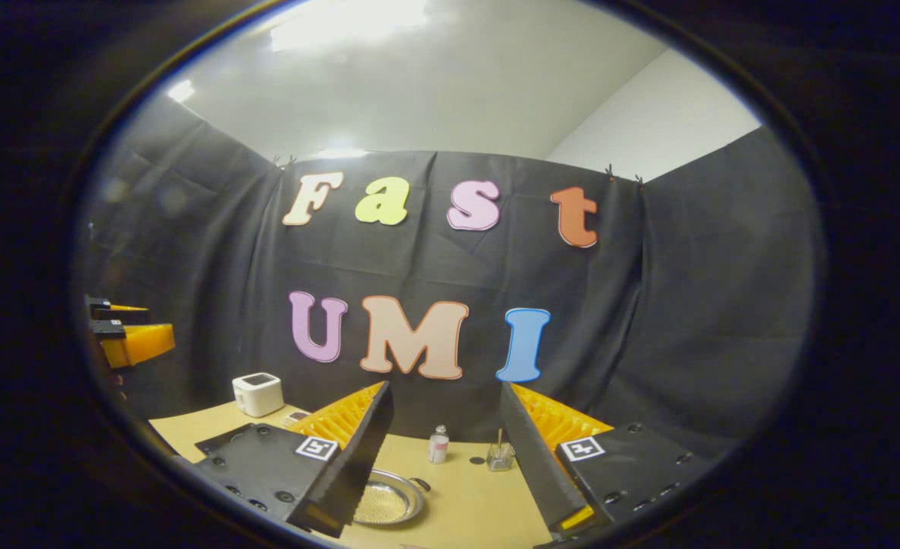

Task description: First push the handle of the pot to place it horizontally, then grasp the pot with both hands and set it on the induction cooktop.

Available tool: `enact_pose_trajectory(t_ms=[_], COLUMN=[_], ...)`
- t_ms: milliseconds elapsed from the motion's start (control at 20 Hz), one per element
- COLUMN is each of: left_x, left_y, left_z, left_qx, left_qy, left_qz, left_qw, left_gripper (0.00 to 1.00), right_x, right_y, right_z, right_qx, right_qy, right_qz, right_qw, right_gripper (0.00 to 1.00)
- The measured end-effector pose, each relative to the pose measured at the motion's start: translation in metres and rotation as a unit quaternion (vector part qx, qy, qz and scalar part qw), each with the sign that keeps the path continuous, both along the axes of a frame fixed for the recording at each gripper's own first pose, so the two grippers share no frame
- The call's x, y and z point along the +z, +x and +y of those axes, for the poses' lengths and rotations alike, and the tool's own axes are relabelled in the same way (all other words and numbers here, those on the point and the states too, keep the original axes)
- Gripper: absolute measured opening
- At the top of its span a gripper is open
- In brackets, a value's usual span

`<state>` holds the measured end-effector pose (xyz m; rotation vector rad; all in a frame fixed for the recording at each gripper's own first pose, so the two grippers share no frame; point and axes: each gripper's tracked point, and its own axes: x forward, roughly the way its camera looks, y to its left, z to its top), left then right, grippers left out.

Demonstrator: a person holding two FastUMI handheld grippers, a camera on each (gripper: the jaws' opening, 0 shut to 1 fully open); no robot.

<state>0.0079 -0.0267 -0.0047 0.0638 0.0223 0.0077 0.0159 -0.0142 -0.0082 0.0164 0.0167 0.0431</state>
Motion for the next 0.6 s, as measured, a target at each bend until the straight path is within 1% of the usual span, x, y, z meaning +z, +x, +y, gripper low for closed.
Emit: enact_pose_trajectory(t_ms=[50, 100, 250, 300, 400, 450, 500, 550, 600], left_x=[0.001, 0.001, 0.002, 0.001, -0.001, 0.001, 0.000, 0.001, 0.001], left_y=[0.000, -0.001, -0.001, -0.001, 0.001, 0.001, 0.001, 0.002, 0.004], left_z=[-0.002, -0.002, -0.005, -0.006, -0.009, -0.011, -0.013, -0.014, -0.016], left_qx=[-0.001, -0.001, -0.001, -0.001, 0.002, 0.003, 0.004, 0.005, 0.005], left_qy=[0.001, 0.004, 0.012, 0.014, 0.015, 0.013, 0.013, 0.014, 0.015], left_qz=[0.001, 0.000, 0.000, 0.000, 0.001, 0.001, 0.000, -0.001, -0.003], left_qw=[1.000, 1.000, 1.000, 1.000, 1.000, 1.000, 1.000, 1.000, 1.000], left_gripper=[0.95, 0.92, 0.95, 0.95, 0.95, 0.92, 0.92, 0.92, 0.92], right_x=[-0.003, -0.005, -0.016, -0.017, -0.021, -0.025, -0.030, -0.035, -0.037], right_y=[0.001, 0.003, 0.006, 0.007, 0.011, 0.012, 0.013, 0.012, 0.014], right_z=[-0.004, -0.007, -0.009, -0.009, -0.010, -0.015, -0.013, -0.008, -0.007], right_qx=[-0.007, -0.011, -0.011, -0.010, -0.009, -0.012, -0.004, 0.007, 0.014], right_qy=[0.000, 0.000, -0.003, -0.003, -0.006, -0.011, -0.007, 0.003, 0.013], right_qz=[0.002, 0.005, 0.018, 0.021, 0.023, 0.030, 0.039, 0.047, 0.054], right_qw=[1.000, 1.000, 1.000, 1.000, 1.000, 0.999, 0.999, 0.999, 0.998], right_gripper=[0.90, 0.80, 0.56, 0.44, 0.33, 0.26, 0.10, 0.03, 0.03])
